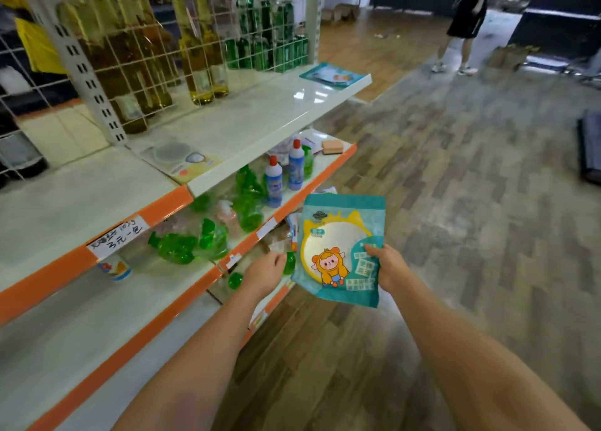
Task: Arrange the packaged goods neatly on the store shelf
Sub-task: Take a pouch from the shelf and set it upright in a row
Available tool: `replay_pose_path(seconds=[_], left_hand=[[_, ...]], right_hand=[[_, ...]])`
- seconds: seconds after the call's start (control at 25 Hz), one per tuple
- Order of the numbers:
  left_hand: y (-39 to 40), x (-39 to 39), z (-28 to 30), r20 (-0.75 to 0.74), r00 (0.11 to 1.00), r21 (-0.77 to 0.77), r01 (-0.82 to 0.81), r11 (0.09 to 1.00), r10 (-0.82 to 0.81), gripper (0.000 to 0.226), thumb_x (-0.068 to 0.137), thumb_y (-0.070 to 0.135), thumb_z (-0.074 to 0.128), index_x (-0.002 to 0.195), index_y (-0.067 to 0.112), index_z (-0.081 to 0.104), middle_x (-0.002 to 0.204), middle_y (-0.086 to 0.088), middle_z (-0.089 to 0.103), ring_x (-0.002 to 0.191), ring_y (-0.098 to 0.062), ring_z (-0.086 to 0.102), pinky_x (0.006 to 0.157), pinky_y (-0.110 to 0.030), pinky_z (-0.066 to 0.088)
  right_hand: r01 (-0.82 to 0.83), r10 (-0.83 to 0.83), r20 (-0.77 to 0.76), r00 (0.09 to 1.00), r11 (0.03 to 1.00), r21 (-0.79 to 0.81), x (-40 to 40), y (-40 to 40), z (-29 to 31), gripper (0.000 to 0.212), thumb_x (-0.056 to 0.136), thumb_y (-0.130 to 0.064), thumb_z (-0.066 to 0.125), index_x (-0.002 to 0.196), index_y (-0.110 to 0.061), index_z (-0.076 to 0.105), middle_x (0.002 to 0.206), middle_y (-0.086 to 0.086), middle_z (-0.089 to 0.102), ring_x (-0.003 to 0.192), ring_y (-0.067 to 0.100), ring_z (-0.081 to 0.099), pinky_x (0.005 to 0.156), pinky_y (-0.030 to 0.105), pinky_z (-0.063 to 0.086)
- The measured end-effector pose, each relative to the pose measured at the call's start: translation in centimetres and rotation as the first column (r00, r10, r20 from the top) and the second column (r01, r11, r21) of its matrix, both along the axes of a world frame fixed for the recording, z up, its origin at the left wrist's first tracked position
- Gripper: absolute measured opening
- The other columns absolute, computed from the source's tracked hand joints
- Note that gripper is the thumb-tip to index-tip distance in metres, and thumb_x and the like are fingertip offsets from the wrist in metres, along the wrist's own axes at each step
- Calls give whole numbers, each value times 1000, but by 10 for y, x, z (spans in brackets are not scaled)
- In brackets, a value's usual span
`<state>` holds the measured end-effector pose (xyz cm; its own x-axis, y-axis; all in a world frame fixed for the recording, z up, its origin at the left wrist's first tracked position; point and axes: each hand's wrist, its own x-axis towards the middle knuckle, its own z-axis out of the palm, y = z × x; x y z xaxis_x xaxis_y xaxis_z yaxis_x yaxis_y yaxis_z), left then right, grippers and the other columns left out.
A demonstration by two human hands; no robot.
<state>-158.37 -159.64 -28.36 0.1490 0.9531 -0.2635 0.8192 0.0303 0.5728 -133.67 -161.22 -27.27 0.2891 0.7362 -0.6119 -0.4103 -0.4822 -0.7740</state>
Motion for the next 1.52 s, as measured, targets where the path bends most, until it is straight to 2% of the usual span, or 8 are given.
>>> replay_pose_path(seconds=[0.4, 0.56, 0.68, 0.96, 1.16, 1.2, 1.32, 1.52], left_hand=[[126, 59, 18, -63, 973, 15, 224, 975, -222, 38, 103, 29, 30, 118, 6, 57, 121, -15, 59, 114, -32, 53, 92, -37, 41], [174, 80, 16, -9, 958, 21, 288, 957, -288, 37, 102, 31, 31, 111, 6, 58, 117, -18, 62, 108, -32, 56, 89, -38, 44], [194, 100, 9, -3, 943, 25, 334, 942, -334, 39, 102, 32, 32, 116, 6, 58, 116, -18, 62, 107, -32, 57, 88, -36, 44], [214, 183, 0, -34, 875, -28, 482, 876, -482, 40, 103, 27, 30, 117, 1, 57, 123, -21, 58, 115, -31, 53, 88, -32, 40], [244, 255, 8, -8, 858, -30, 514, 858, -514, 43, 103, 32, 29, 129, 6, 51, 136, -17, 52, 137, -30, 35, 108, -36, 33], [252, 270, 9, -13, 857, -13, 515, 857, -515, 43, 103, 33, 30, 126, 6, 53, 133, -17, 54, 134, -31, 39, 108, -37, 34], [277, 312, 19, -44, 865, 38, 501, 865, -499, 40, 102, 34, 32, 114, 5, 58, 119, -17, 62, 112, -31, 56, 90, -36, 43], [304, 372, 33, -42, 884, 87, 468, 879, -466, 40, 103, 30, 33, 116, 1, 57, 123, -19, 60, 116, -31, 54, 88, -33, 39]], right_hand=[[226, -225, -26, 974, 974, 37, 53, 66, 11, 4, 93, -2, 52, 90, -5, 52, 80, 10, 60, 65, 22, 60, 54, 35, 49], [317, -316, -29, 948, 946, 65, 70, 92, 14, 9, 93, -2, 52, 85, -7, 53, 80, 10, 60, 67, 22, 58, 54, 32, 48], [373, -371, -49, 927, 927, 42, 80, 96, 6, 9, 92, -1, 53, 85, -8, 54, 80, 10, 61, 67, 22, 59, 55, 31, 49], [500, -499, -40, 865, 866, -7, 141, 89, -8, 6, 92, -2, 54, 89, -7, 54, 80, 8, 61, 67, 21, 58, 58, 33, 47], [505, -504, -27, 863, 863, 13, 206, 117, 1, 11, 92, -2, 53, 83, -9, 53, 78, 8, 61, 62, 20, 59, 56, 30, 46], [504, -503, -29, 864, 863, 23, 221, 125, 5, 11, 92, -1, 53, 83, -9, 53, 77, 8, 61, 64, 20, 58, 57, 31, 46], [504, -503, -28, 864, 862, 57, 268, 149, 20, 10, 91, -1, 55, 83, -8, 53, 78, 8, 61, 65, 21, 57, 57, 32, 46], [455, -457, 13, 889, 887, 75, 340, 188, 34, 7, 89, -2, 58, 85, -7, 54, 78, 9, 62, 64, 22, 59, 55, 31, 48]])
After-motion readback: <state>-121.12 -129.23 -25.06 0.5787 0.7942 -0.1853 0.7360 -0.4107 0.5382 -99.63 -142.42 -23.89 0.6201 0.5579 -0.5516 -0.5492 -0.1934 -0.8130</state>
